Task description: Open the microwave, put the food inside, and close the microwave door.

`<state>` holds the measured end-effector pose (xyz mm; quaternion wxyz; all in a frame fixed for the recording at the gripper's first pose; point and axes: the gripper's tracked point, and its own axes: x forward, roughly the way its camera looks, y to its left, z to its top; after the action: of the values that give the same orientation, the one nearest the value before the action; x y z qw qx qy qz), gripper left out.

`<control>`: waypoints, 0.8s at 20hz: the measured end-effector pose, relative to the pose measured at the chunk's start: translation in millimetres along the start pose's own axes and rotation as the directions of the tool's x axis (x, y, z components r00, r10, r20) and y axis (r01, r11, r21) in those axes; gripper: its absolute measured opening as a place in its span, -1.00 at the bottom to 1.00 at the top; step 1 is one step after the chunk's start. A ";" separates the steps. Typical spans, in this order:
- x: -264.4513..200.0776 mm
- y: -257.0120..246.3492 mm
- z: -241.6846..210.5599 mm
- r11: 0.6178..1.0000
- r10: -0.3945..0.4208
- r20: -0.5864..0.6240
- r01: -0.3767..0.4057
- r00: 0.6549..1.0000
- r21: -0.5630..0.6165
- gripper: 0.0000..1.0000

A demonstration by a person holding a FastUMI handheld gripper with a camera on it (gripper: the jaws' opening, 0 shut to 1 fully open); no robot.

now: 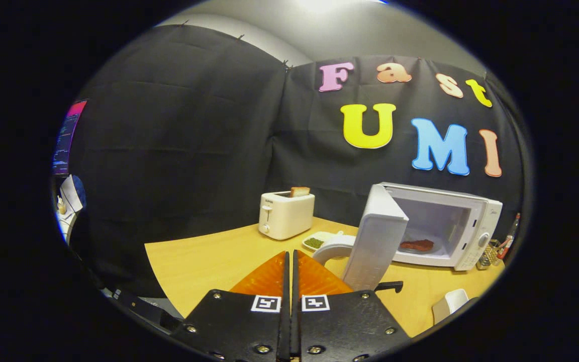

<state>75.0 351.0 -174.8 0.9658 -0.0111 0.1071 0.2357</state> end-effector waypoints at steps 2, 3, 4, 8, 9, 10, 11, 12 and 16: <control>-4.4 -25.5 -4.2 0.999 -0.037 -0.003 0.037 0.999 0.022 -0.98; -8.3 -44.0 -2.6 0.997 -0.074 0.001 0.074 0.997 0.017 -0.98; -12.1 -62.4 -1.3 0.994 -0.104 0.012 0.104 0.994 0.014 -0.98; -15.6 -127.7 -3.8 0.981 -0.190 0.021 0.190 0.981 0.036 -0.97; -14.4 -149.2 -3.2 0.974 -0.222 0.016 0.221 0.975 0.046 -0.97; -18.1 -162.8 -5.4 0.969 -0.239 0.007 0.239 0.971 0.058 -0.96; -16.5 -174.4 -9.9 0.966 -0.249 -0.004 0.249 0.968 0.074 -0.96; -16.1 -187.5 -10.0 0.960 -0.269 -0.005 0.268 0.963 0.083 -0.98; -16.6 -242.5 -10.7 0.933 -0.355 -0.006 0.355 0.935 0.068 -0.98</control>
<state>169.5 127.1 -188.8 0.9927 0.0033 0.1080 0.0538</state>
